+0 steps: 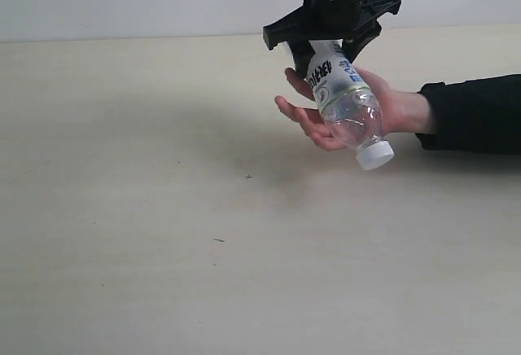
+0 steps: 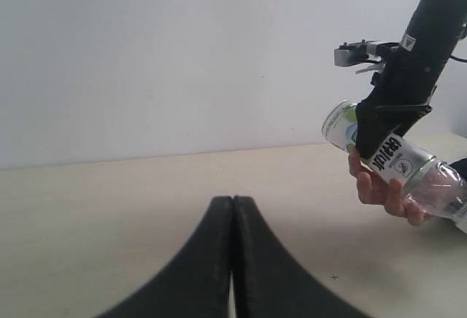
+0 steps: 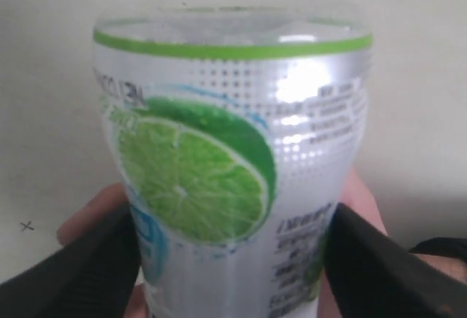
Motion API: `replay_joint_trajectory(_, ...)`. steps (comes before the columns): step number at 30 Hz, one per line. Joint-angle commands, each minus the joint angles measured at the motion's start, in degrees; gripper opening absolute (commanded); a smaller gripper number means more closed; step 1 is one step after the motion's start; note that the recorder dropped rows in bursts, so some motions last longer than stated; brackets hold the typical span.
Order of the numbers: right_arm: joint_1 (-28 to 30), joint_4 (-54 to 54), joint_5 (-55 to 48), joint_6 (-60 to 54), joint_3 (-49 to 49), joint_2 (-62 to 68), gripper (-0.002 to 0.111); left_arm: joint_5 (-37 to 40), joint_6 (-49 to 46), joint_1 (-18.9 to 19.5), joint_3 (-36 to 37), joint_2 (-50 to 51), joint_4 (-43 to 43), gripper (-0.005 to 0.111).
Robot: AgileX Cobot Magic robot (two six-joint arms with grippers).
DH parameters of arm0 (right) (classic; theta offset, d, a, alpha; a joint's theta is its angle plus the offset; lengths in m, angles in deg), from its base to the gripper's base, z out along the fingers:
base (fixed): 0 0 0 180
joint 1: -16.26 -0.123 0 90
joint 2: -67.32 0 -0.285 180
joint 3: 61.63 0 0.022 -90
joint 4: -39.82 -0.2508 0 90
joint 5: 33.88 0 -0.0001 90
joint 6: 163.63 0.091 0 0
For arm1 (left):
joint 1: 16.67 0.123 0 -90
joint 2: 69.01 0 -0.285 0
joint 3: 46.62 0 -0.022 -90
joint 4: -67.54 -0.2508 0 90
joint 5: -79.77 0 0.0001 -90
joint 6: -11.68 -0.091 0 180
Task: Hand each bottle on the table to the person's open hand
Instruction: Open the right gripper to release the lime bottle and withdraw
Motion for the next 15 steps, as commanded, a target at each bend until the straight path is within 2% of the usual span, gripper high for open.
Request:
replay_joint_trajectory(1,-0.2,3.0,-0.4,0.0,-0.3,-0.3,0.078,-0.5,0.0,0.0,0.0,-0.4,-0.1,0.0)
replay_joint_trajectory(4,-0.2,3.2,-0.4,0.1,-0.3,-0.6,0.081,-0.5,0.0,0.0,0.0,-0.4,-0.1,0.0)
replay_joint_trajectory(15,-0.2,2.2,2.2,-0.2,-0.1,-6.0,0.081,-0.5,0.0,0.0,0.0,-0.4,-0.1,0.0)
